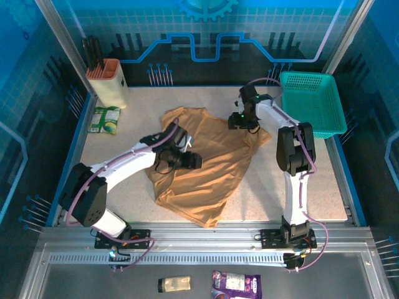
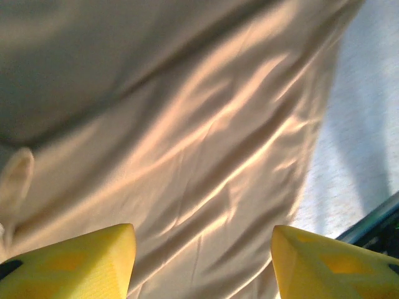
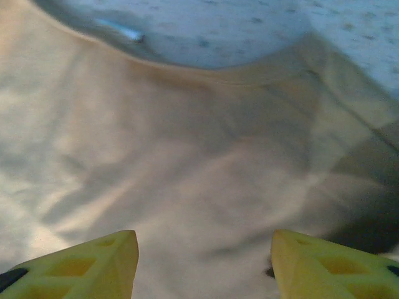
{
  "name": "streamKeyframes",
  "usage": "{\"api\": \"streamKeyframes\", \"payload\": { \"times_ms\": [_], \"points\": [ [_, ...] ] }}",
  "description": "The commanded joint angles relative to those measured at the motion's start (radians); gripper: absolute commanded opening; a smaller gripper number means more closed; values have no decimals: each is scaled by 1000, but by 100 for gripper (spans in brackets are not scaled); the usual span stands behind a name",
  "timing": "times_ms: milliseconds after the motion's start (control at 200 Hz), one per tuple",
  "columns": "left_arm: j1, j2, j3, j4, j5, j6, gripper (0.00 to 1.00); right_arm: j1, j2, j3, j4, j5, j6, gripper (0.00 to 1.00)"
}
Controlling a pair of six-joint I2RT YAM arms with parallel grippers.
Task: Fold the inside-out t-shirt
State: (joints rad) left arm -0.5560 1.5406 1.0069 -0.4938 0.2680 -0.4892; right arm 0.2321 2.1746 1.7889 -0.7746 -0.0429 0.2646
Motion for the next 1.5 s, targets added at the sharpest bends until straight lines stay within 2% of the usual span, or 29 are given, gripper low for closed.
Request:
{"api": "streamKeyframes", "payload": {
  "times_ms": [0,150,400,515,615,755,866,956,1041,1191,1496],
  "points": [
    [18,28,-92,165,-45,-126,60,-59,16,10,-71,19,20,58],
    [117,111,-107,179,-58,-63,60,-111,-30,-89,-94,30,25,52],
    [350,302,28,195,87,37,58,-111,-245,-408,-90,-27,71,47],
    [404,408,180,152,107,74,58,-45,-370,-607,-45,-83,129,47],
    [425,521,360,92,107,96,59,55,-470,-749,-3,-128,208,49],
    [433,673,648,-9,87,123,58,194,-598,-838,86,-297,256,50],
    [432,749,829,-38,99,145,58,216,-686,-798,25,-240,251,50],
    [428,745,907,-64,136,164,58,170,-718,-748,-68,-66,255,46],
    [415,674,882,-63,134,185,58,107,-707,-722,-107,32,254,43],
    [385,499,724,-78,106,221,58,4,-669,-745,-28,-34,243,41],
    [347,135,234,-22,45,193,58,-38,-506,-659,29,-25,129,40]
  ]
}}
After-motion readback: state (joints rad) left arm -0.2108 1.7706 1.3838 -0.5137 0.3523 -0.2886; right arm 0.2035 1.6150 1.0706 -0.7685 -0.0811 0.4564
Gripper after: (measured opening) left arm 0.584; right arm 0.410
